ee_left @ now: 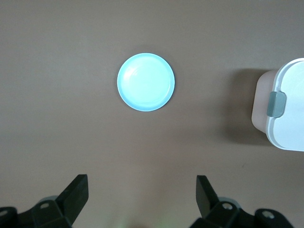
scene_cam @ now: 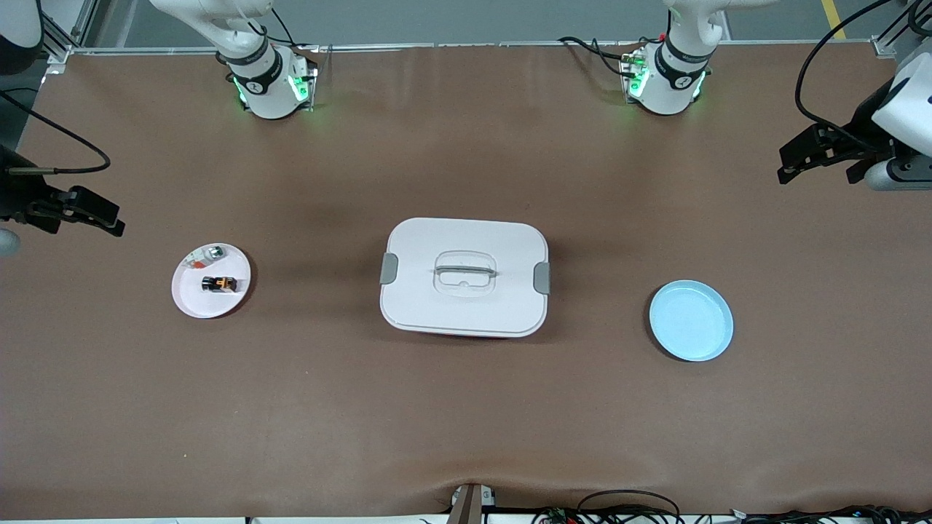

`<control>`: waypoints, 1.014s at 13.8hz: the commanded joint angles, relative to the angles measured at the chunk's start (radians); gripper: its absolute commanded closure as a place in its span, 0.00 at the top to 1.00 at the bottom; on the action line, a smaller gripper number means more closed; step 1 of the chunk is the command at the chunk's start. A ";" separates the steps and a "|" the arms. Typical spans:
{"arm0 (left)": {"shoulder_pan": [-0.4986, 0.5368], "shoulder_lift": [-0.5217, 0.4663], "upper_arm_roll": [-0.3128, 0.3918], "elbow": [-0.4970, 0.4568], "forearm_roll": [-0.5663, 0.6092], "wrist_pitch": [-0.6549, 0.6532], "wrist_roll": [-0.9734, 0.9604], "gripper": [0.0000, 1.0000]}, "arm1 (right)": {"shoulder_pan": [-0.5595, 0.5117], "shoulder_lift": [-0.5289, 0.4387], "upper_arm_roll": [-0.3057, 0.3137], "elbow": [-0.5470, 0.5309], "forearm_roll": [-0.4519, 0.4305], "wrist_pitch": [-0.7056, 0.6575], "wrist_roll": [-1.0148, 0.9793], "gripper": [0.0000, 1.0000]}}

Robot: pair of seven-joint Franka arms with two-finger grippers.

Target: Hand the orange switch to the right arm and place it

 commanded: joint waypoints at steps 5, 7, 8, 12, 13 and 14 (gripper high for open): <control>0.001 -0.005 -0.029 0.000 0.012 -0.014 -0.027 1.00 | 0.023 0.013 -0.023 0.046 0.016 -0.045 -0.002 1.00; 0.004 -0.005 -0.027 0.000 0.020 -0.014 -0.021 1.00 | 0.020 -0.014 -0.028 0.045 0.018 -0.047 -0.002 1.00; 0.004 -0.005 -0.027 0.000 0.031 -0.016 -0.019 1.00 | 0.014 -0.036 -0.027 0.037 0.020 -0.060 -0.005 1.00; 0.007 -0.006 -0.026 -0.001 0.034 -0.023 -0.016 1.00 | 0.013 -0.089 -0.028 -0.036 0.021 -0.061 -0.007 1.00; 0.007 -0.005 -0.026 -0.001 0.034 -0.029 -0.016 1.00 | 0.004 -0.115 -0.028 -0.076 0.021 -0.042 -0.007 1.00; 0.007 -0.006 -0.026 -0.001 0.034 -0.031 -0.016 1.00 | -0.002 -0.155 -0.028 -0.137 0.023 -0.009 -0.001 1.00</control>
